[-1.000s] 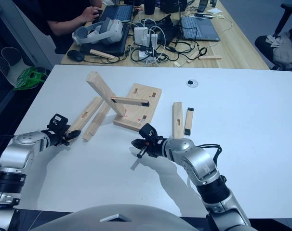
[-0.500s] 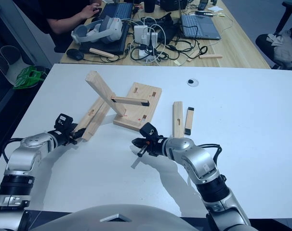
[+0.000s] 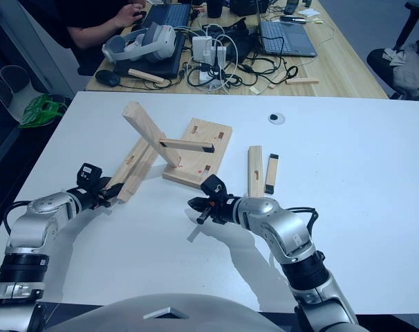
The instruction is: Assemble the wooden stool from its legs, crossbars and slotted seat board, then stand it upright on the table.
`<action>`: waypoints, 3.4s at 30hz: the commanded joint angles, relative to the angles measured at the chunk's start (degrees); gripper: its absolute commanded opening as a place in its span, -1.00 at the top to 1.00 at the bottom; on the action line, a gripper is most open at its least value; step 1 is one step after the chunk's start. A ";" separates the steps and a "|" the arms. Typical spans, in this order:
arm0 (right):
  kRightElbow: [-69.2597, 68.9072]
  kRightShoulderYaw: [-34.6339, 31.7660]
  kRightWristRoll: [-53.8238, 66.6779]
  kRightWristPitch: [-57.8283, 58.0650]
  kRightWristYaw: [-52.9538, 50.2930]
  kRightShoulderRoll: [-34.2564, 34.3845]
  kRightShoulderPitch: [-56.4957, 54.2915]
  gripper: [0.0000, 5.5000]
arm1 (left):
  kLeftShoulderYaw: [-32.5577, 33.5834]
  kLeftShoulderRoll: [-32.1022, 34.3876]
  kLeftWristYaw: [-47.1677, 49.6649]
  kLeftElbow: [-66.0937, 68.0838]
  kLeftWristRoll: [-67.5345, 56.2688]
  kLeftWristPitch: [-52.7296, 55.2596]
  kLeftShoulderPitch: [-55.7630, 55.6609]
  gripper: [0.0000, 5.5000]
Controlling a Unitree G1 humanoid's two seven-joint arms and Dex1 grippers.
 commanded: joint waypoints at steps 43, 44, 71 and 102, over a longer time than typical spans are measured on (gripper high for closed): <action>1.67 -3.04 1.50 1.65 -1.33 3.83 -1.60 1.00 | -5.98 7.91 -12.53 -10.05 4.39 -7.77 2.96 0.24; 1.77 -3.01 1.47 1.59 -1.39 3.91 -1.67 1.00 | -6.71 8.89 -13.13 -10.19 5.22 -7.56 3.22 0.24; 0.93 -38.21 41.50 -6.41 -20.27 16.83 -36.78 0.51 | 4.41 4.64 8.89 -2.80 11.04 -36.56 -34.54 0.25; 8.56 -37.80 53.75 -12.19 -23.85 12.02 -39.47 0.13 | -5.82 -0.49 -1.18 -8.59 11.29 -51.23 -28.45 0.25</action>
